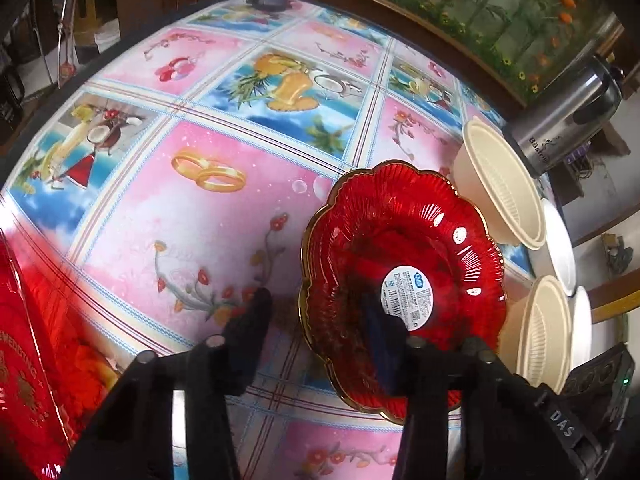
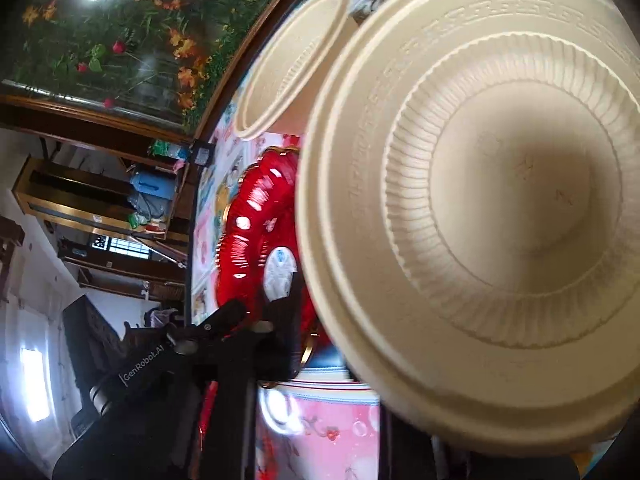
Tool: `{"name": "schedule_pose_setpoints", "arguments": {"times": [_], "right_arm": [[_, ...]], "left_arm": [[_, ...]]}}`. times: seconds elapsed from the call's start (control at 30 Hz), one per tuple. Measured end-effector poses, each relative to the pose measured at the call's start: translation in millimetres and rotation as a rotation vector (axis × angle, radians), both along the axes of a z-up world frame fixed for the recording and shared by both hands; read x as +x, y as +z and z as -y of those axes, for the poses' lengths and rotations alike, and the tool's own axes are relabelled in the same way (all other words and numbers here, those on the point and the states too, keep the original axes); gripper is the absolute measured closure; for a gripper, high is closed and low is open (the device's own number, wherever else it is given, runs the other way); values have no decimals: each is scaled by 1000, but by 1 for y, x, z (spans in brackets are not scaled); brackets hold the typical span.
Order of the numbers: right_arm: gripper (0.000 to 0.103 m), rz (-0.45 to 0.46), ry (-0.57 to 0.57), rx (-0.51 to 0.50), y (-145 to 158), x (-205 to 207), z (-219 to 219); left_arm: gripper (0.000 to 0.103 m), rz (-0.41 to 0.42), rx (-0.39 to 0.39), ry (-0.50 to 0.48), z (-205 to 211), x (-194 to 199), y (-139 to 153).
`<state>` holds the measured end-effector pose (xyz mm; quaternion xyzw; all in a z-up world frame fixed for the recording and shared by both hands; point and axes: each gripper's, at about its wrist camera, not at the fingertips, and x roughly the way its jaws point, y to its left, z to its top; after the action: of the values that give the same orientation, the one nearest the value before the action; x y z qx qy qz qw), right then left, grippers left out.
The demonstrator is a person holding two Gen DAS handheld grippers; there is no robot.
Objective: Organize plates and bowls
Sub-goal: 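Grasp the small red plate rim with the left gripper and lift it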
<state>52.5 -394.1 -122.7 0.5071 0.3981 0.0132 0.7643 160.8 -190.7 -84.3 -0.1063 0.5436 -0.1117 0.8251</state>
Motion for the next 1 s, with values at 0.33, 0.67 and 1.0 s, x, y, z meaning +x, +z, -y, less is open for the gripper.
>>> {"name": "schedule_pose_setpoints", "arguments": {"times": [0.33,0.67,1.0], "right_arm": [[92,12,25,-54,4,0,-3],[92,19,52,-140,9,2,-7],[94,-2,56,-90,7,-10,-7]], "left_arm": [[84,53,24,-12,-3,-10,-3],[83,131,120,-71,6,-29,-1],[82,147,152,-120,-2,-60,0]]}}
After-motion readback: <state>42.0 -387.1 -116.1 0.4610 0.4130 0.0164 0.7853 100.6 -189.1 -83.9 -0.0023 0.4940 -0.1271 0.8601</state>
